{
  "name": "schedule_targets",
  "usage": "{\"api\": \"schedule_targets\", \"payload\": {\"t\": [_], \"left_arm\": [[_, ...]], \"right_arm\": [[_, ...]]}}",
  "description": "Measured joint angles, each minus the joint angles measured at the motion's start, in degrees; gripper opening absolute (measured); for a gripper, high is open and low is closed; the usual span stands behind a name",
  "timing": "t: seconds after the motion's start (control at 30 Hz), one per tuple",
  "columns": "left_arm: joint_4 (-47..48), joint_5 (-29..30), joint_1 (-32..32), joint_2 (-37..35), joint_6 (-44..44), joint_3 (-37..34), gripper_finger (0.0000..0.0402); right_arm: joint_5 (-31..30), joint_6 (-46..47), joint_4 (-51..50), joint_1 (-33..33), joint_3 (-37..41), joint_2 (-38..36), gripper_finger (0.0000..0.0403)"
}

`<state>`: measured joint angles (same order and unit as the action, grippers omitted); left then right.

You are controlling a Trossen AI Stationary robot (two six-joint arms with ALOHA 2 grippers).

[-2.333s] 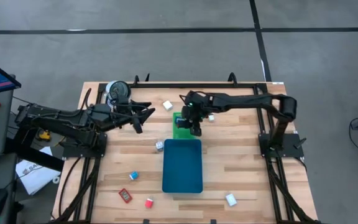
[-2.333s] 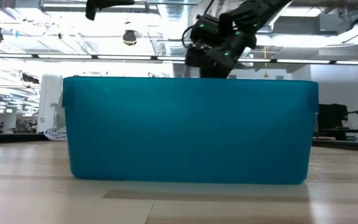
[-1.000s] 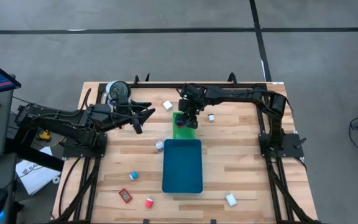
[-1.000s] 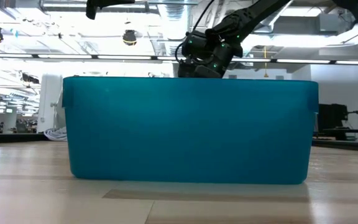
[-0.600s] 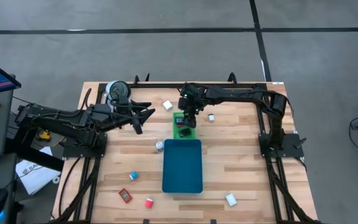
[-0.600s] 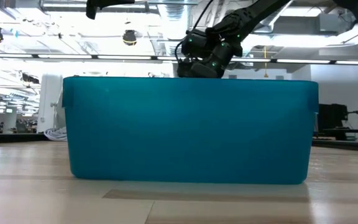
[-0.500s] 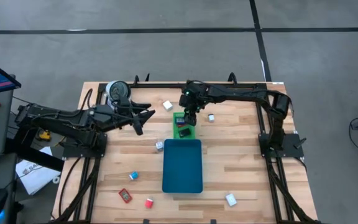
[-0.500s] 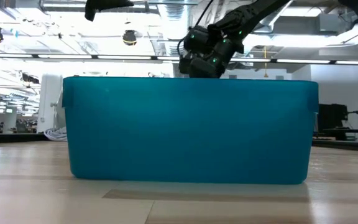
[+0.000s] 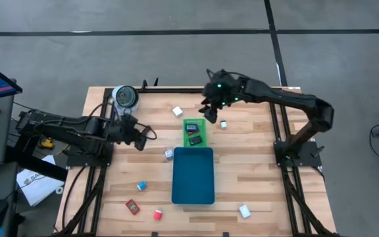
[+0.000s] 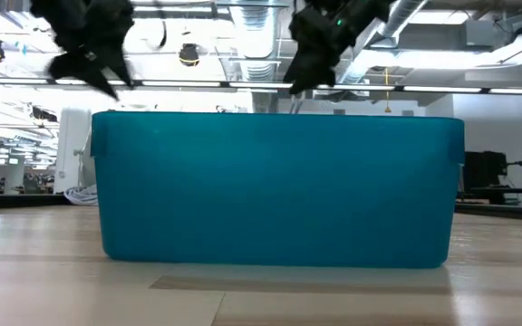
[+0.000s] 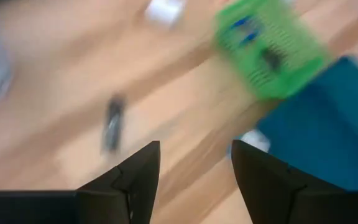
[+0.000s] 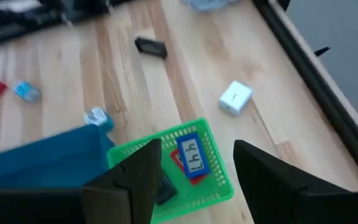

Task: Pick & Place Office items
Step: Put the black digital clock into the green bin

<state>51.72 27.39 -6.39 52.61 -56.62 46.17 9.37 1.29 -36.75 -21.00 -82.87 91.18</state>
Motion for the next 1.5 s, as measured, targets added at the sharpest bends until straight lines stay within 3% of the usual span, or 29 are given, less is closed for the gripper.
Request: {"api": "schedule_targets", "payload": {"t": [0.13, 0.43, 0.67, 0.9, 1.17, 1.5], "left_arm": [[5.3, -2.4, 0.0, 1.5, -9.9, 0.0, 0.0195], [6.2, -4.9, 2.5, 17.5, -8.0, 0.0, 0.0196], [0.3, -4.9, 7.1, 25.2, -4.2, 0.0, 0.021], [-0.9, -4.8, 10.9, 27.6, -0.2, -0.3, 0.022], [-5.7, -6.5, 12.6, 26.5, 3.7, -5.4, 0.0221], [-11.7, -6.8, 14.5, 26.1, 5.6, -8.6, 0.0207]], "right_arm": [[-1.7, 2.5, 0.0, -0.1, 0.0, -3.1, 0.0194], [-3.6, 4.5, -0.4, -0.1, 0.0, -5.8, 0.0194], [-3.7, 6.3, -1.0, 0.0, 0.0, -6.1, 0.0194], [-3.7, 7.3, -2.7, 0.4, 0.0, -6.1, 0.0192], [-5.0, 7.8, -3.3, 1.8, 0.0, -6.2, 0.0191], [-6.5, 8.8, -3.7, 2.7, 0.0, -6.2, 0.0186]]}}
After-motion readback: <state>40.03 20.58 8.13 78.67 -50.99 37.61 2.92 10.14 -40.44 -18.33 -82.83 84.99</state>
